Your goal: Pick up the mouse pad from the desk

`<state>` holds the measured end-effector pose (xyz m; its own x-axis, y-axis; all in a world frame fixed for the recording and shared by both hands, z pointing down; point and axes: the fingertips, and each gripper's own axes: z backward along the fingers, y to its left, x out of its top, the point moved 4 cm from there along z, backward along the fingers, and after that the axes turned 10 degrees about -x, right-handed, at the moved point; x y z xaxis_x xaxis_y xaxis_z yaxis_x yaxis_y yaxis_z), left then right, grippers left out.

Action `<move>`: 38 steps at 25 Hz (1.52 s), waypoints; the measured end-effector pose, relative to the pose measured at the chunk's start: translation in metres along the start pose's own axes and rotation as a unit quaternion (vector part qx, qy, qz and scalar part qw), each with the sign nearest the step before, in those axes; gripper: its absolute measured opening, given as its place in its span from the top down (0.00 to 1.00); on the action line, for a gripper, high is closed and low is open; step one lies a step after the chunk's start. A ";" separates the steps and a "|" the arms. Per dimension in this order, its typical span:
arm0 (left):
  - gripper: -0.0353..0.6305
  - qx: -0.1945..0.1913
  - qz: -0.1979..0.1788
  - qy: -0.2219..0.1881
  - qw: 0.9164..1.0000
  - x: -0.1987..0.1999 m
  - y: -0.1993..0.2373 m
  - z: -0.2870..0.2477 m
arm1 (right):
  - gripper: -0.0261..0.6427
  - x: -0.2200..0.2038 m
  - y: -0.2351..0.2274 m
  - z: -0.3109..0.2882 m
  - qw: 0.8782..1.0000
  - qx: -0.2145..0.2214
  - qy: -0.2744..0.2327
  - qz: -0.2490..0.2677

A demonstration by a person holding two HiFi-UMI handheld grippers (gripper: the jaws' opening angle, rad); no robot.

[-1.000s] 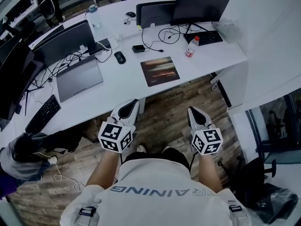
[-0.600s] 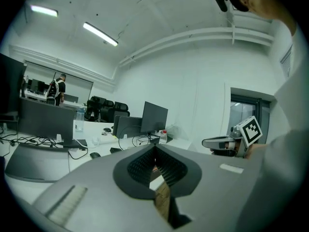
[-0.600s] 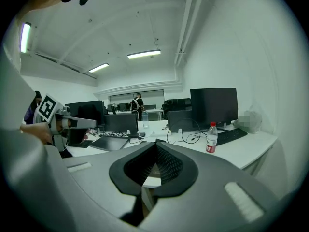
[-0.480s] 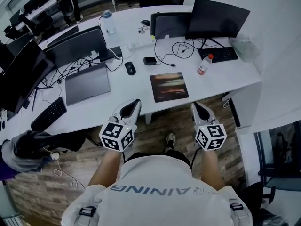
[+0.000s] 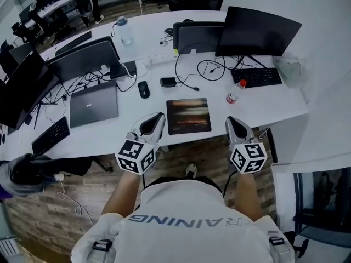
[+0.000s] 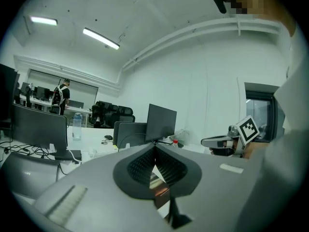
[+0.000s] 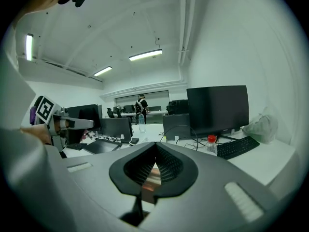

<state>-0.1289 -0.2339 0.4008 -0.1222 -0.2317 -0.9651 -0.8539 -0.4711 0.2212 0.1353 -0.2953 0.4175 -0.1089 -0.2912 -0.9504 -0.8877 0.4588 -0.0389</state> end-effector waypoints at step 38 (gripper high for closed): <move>0.95 0.146 0.088 0.052 0.984 -0.063 0.028 -0.035 | 0.34 -0.145 -0.002 -0.162 0.934 0.171 0.270 0.157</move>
<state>-0.1271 -0.2625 0.4731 -0.2426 -0.3809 -0.8922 -0.9345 -0.1553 0.3204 0.0803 -0.3902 0.6050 -0.6321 -0.4352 -0.6411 -0.5886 0.8078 0.0319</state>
